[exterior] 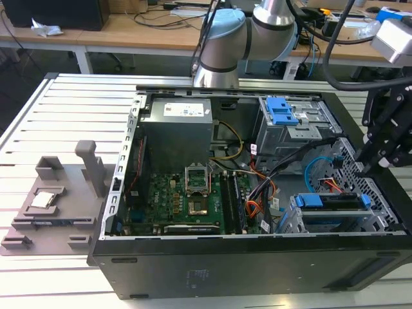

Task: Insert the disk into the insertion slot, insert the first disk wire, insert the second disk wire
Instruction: 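Insert the second disk wire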

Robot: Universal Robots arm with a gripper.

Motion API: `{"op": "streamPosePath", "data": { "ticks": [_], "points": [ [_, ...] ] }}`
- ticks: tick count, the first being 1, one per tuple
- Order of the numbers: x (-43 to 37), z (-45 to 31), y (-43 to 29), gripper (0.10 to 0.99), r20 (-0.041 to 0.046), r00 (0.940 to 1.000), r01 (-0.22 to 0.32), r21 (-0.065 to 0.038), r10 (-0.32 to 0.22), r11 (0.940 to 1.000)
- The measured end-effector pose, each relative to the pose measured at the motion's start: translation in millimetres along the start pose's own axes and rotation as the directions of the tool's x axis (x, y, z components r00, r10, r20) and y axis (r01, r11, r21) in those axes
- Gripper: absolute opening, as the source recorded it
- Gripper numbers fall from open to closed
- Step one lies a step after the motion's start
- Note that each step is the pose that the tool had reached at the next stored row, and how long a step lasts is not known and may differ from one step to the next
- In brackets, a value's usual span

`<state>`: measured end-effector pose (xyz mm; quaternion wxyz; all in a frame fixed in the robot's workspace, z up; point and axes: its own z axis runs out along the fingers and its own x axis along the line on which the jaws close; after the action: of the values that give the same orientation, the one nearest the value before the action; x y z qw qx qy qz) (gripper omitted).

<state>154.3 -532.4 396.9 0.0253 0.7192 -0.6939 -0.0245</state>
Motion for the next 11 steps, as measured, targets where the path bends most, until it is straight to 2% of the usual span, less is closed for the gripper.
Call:
{"op": "streamPosePath", "data": {
  "ticks": [2,4,7,9,11],
  "points": [
    [-4.0,2.5,3.7,0.302,-0.0007,1.0,0.009,0.0,-0.009,1.0],
    [-13.6,5.1,10.4,0.302,-0.001,0.9999,0.012,0.001,-0.012,0.9999],
    [-22.4,8.2,17.2,0.302,-0.0012,0.9999,0.017,0.001,-0.017,0.9999],
    [-25.7,10.8,19.0,0.302,-0.0034,0.9997,0.026,0.001,-0.026,0.9997],
    [-27.4,12.9,19.5,0.302,-0.0093,0.9991,0.04,0.0,-0.04,0.9992]
  ]
}}
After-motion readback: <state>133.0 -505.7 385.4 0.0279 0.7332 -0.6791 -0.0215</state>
